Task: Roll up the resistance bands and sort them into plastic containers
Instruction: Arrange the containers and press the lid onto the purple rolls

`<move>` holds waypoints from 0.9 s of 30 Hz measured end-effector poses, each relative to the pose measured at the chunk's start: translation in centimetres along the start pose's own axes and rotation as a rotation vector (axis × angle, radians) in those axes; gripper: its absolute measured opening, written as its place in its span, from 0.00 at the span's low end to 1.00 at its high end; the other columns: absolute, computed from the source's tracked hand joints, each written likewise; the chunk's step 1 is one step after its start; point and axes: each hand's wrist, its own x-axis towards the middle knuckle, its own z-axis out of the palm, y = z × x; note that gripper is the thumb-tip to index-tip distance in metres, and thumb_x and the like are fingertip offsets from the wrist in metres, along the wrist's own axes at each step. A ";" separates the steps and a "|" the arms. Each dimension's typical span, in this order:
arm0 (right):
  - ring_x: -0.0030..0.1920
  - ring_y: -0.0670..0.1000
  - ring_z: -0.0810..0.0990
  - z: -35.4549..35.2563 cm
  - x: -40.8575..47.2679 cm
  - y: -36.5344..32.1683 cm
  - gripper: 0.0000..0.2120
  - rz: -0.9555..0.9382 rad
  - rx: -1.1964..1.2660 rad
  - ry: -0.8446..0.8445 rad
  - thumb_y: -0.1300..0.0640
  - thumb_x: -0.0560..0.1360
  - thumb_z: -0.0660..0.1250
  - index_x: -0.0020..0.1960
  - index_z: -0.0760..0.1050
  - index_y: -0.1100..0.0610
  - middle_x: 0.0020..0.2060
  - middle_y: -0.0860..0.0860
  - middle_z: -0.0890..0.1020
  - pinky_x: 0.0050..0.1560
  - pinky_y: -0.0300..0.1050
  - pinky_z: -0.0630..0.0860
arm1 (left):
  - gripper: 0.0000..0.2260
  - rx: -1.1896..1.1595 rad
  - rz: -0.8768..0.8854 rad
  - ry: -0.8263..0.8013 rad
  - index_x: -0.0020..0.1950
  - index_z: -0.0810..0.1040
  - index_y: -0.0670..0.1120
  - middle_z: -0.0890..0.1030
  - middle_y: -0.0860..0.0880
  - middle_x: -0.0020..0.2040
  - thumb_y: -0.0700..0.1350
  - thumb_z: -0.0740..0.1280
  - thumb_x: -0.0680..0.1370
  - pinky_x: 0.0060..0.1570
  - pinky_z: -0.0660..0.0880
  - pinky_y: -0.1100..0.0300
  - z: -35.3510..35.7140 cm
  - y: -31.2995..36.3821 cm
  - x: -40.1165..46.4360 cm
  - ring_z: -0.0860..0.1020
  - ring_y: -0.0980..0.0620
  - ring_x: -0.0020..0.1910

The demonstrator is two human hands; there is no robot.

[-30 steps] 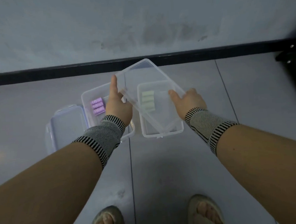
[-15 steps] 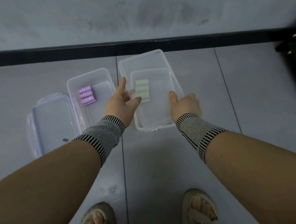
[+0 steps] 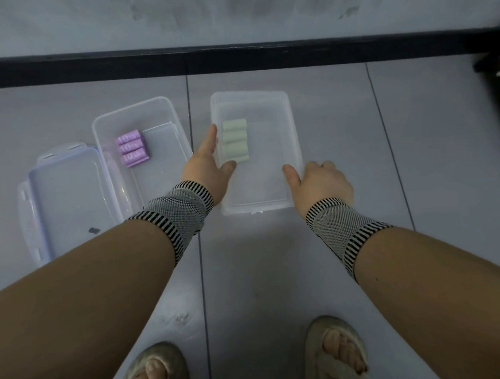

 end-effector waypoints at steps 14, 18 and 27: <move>0.52 0.58 0.75 2.1 1.2 0.3 0.29 -0.007 0.052 0.042 0.35 0.78 0.50 0.59 0.70 0.60 0.54 0.57 0.75 0.45 0.48 0.68 | 0.35 0.175 -0.055 0.005 0.77 0.50 0.52 0.71 0.45 0.70 0.46 0.67 0.76 0.61 0.73 0.51 1.3 -0.8 2.1 0.76 0.45 0.60; 0.58 0.58 0.72 2.5 0.9 0.6 0.26 -0.068 0.125 0.067 0.39 0.78 0.54 0.67 0.62 0.57 0.61 0.56 0.72 0.50 0.50 0.69 | 0.34 0.263 -0.040 0.002 0.77 0.51 0.50 0.71 0.45 0.69 0.47 0.66 0.77 0.64 0.70 0.53 1.4 -0.8 1.9 0.73 0.46 0.64; 0.77 0.56 0.45 3.0 0.7 0.3 0.39 -0.268 0.058 -0.116 0.32 0.76 0.48 0.77 0.36 0.49 0.77 0.47 0.40 0.74 0.60 0.50 | 0.33 0.282 -0.043 -0.003 0.77 0.52 0.49 0.71 0.45 0.69 0.46 0.66 0.77 0.63 0.71 0.51 1.4 -0.4 1.6 0.73 0.45 0.64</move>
